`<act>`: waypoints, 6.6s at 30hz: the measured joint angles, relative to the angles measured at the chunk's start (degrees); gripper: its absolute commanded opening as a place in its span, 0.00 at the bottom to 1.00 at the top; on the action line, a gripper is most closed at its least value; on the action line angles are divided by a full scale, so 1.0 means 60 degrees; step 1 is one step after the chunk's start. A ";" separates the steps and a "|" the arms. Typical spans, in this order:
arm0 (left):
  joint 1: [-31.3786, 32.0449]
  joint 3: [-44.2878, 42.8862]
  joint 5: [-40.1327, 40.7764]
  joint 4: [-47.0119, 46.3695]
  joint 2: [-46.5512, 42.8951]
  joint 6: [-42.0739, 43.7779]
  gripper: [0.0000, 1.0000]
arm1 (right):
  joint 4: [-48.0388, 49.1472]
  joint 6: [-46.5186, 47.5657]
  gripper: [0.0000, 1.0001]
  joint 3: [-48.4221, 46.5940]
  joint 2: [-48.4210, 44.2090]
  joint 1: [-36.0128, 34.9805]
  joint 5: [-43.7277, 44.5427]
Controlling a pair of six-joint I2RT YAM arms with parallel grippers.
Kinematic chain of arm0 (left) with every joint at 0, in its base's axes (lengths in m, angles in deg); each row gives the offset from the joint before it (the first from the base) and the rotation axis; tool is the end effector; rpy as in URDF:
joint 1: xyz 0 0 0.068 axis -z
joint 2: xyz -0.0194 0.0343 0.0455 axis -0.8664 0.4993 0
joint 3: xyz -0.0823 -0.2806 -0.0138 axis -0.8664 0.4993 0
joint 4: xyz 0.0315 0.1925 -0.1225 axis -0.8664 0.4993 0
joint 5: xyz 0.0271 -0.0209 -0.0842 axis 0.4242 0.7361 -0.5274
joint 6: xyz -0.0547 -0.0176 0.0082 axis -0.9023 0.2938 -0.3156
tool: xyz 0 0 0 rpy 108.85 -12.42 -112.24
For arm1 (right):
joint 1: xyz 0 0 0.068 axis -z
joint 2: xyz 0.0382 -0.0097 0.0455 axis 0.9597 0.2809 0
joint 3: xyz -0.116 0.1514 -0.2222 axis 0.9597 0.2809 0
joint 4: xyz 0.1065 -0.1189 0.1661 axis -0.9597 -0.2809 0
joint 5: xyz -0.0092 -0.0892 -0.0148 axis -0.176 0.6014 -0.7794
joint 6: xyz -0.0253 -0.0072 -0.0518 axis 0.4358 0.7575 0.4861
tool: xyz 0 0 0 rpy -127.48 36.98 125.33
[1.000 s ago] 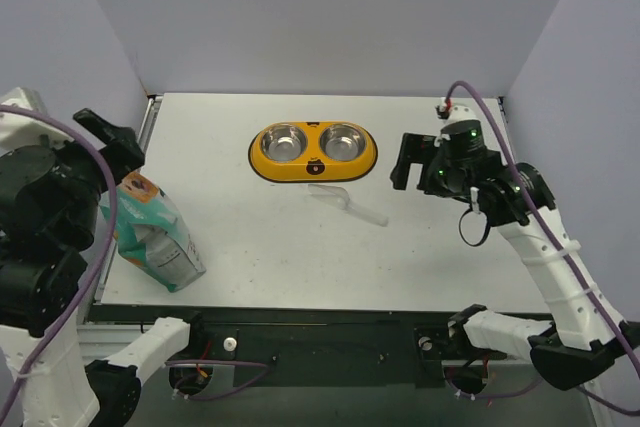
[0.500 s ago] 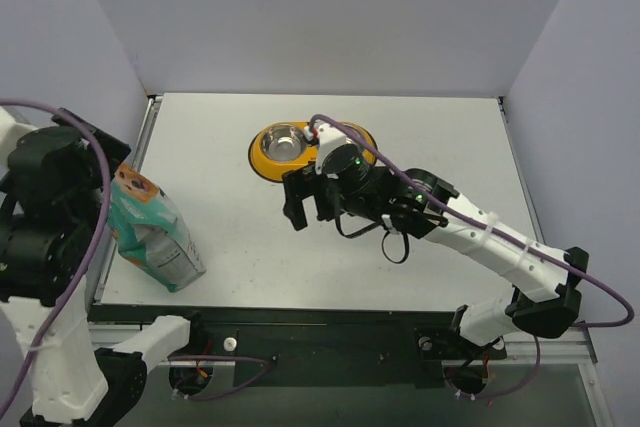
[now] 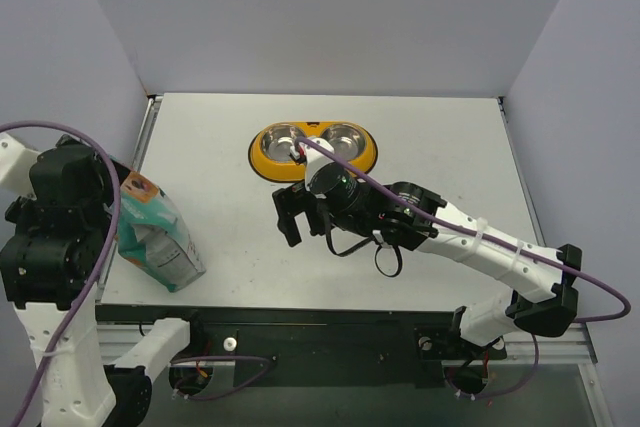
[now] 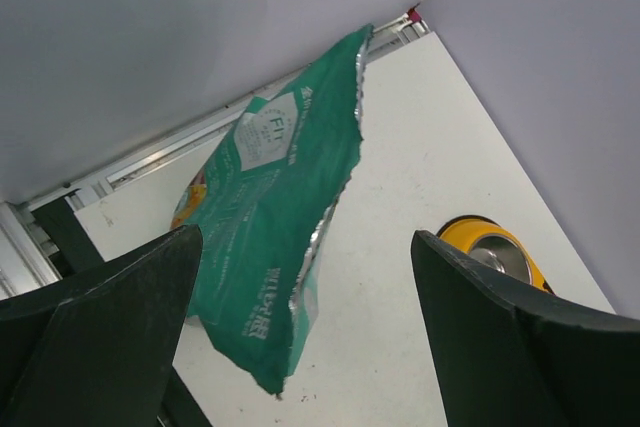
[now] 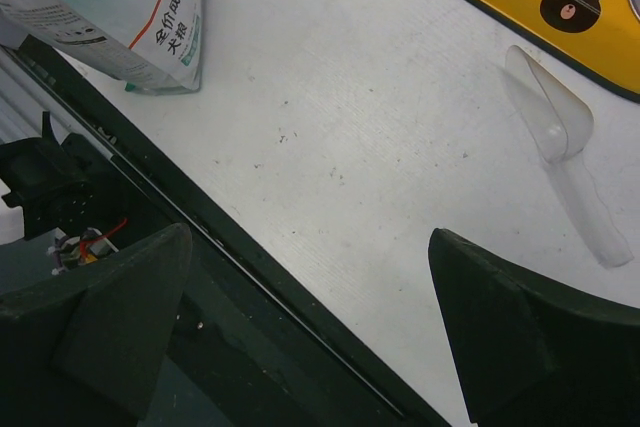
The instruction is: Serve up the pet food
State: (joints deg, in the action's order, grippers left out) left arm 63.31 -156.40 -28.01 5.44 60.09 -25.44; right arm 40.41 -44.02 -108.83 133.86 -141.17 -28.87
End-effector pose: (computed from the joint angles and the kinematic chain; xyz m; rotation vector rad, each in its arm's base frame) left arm 0.0602 0.0235 0.4935 -1.0817 1.6578 0.1859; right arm 0.1176 0.2645 0.4396 -0.6475 1.9737 0.8493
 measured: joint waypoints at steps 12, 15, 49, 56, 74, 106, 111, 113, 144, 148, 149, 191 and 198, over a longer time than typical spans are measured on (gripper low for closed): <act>-0.0055 0.1698 0.0226 0.0044 -0.0007 -0.0131 0.66 | -0.0047 0.0197 1.00 0.0066 -0.0280 0.0007 0.0208; -0.0055 0.2058 0.0058 0.0055 0.0066 -0.0299 0.39 | -0.0051 0.0299 1.00 0.0157 -0.0350 0.0007 0.0233; -0.0401 0.0652 -0.5384 0.1836 0.0076 -0.2670 0.00 | 0.6007 0.1887 0.80 0.0226 0.2473 -0.2251 0.1198; -0.0426 0.0656 -0.5978 0.2091 -0.0233 -0.3410 0.00 | 0.5745 0.2138 0.62 -0.0933 0.3213 -0.2273 0.1472; -0.0251 0.2091 -0.8535 0.0481 -0.0546 -0.5056 0.00 | 0.4299 0.2907 0.00 -0.0477 0.2499 -0.1308 0.1060; 0.3942 0.2841 -0.3949 -0.1523 -0.2124 -0.4105 0.54 | 0.2492 0.2554 0.00 0.0295 0.1260 -0.0350 -0.0521; 0.3942 0.3016 -0.4251 -0.2390 -0.2069 -0.3850 0.60 | 0.2259 0.2550 0.00 0.0193 0.1260 -0.0441 -0.0463; 0.3942 0.3042 -0.4339 -0.2623 -0.1891 -0.3759 0.61 | 0.2240 0.2550 0.00 0.0186 0.1260 -0.0444 -0.0459; 0.3942 0.3810 -0.4492 -0.3045 -0.1246 -0.3155 0.31 | 0.1723 0.2619 0.00 -0.0131 0.1337 -0.0692 -0.0288; 0.3942 0.3818 -0.4481 -0.3053 -0.1249 -0.3151 0.33 | 0.1657 0.2674 0.00 -0.0200 0.1373 -0.0739 -0.0244; 0.3942 0.3821 -0.4481 -0.3060 -0.1239 -0.3151 0.34 | 0.1617 0.2699 0.00 -0.0240 0.1395 -0.0769 -0.0215; 0.3880 0.6502 -0.4779 -0.5832 -0.3337 -0.3577 0.00 | -0.0495 0.0146 0.60 -0.3774 0.1872 -0.1377 0.1738; 0.3883 0.6488 -0.5191 -0.5887 -0.3395 -0.3912 0.00 | -0.0109 -0.0171 0.61 -0.5883 0.2998 -0.1206 0.2149</act>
State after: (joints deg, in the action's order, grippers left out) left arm 86.61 -117.47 -59.16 -29.88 39.72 -48.91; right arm 39.76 -45.05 -144.13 151.85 -148.40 -15.97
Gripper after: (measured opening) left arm 0.019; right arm 0.604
